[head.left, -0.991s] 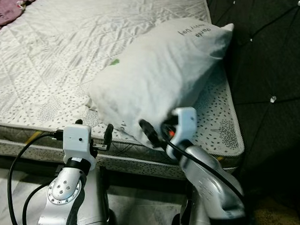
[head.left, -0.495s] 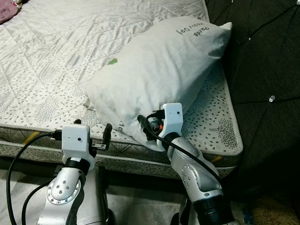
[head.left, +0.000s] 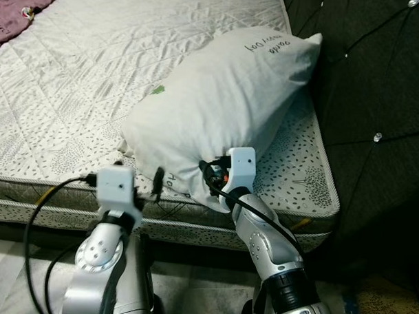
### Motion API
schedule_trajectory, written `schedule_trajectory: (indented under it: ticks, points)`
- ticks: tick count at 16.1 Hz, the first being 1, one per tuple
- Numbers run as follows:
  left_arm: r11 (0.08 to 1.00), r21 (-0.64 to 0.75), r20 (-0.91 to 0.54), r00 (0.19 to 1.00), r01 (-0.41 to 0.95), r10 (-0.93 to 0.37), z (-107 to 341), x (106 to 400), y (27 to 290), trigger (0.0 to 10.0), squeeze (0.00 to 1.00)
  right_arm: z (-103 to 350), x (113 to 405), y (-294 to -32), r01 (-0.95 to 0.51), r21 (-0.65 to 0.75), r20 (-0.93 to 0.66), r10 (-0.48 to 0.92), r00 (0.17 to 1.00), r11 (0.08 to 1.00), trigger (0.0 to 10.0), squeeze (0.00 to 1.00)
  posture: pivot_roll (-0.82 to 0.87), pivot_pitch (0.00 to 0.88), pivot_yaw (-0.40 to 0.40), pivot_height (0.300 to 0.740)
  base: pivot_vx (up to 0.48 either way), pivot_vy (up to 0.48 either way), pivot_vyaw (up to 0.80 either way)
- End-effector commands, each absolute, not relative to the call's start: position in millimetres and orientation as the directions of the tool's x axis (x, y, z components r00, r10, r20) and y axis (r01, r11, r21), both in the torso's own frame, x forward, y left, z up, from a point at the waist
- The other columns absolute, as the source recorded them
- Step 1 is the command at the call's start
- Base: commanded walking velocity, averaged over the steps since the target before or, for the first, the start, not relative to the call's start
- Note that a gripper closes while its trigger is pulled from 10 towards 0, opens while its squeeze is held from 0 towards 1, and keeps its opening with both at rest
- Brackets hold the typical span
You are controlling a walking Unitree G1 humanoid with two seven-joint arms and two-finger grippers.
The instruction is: Clean up the room
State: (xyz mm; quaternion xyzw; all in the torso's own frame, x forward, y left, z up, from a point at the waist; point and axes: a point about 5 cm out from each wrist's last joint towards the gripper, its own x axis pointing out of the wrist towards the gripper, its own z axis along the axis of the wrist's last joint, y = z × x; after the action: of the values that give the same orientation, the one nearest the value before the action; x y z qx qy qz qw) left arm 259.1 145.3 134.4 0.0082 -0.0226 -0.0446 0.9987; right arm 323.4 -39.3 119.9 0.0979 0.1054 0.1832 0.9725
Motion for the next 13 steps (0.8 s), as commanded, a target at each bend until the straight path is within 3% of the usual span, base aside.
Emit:
schedule_trajectory:
  ticks: [1, 5, 7, 10, 13]
  points:
    - [0.998, 0.010, 0.040, 0.997, 0.062, -0.062, 131, 261, 148, 10.0, 0.00, 128, 329, -22, -0.344, 0.272, -0.148, 0.392, 0.908, 0.899, 0.0, 0.00, 0.07, 0.077, -0.021, 0.499, 0.000, 0.000, 0.00]
    - [0.999, 0.003, 0.056, 0.998, 0.041, -0.041, 132, 265, 148, 10.0, 0.00, 134, 332, -8, -0.415, 0.263, -0.113, 0.455, 0.884, 0.871, 0.0, 0.00, 0.08, 0.073, -0.049, 0.499, 0.000, 0.000, 0.00]
    - [0.999, -0.003, 0.063, 0.997, 0.037, -0.037, 133, 265, 145, 10.0, 0.00, 135, 333, -16, -0.457, 0.172, -0.062, 0.473, 0.879, 0.872, 0.0, 0.00, 0.09, 0.070, -0.059, 0.499, 0.000, 0.000, 0.00]
    - [0.999, -0.024, 0.081, 0.997, 0.021, -0.019, 136, 269, 143, 10.0, 0.00, 120, 348, -84, -0.299, 0.047, -0.101, 0.303, 0.948, 0.953, 0.0, 0.00, 0.07, 0.079, -0.060, 0.499, 0.000, 0.000, 0.00]
    - [0.999, -0.030, 0.077, 0.997, 0.031, -0.029, 133, 270, 140, 10.0, 0.00, 155, 373, -139, -0.166, -0.161, 0.028, 0.173, 0.985, 0.973, 0.0, 0.00, 0.04, 0.083, -0.049, 0.499, 0.000, 0.000, 0.00]
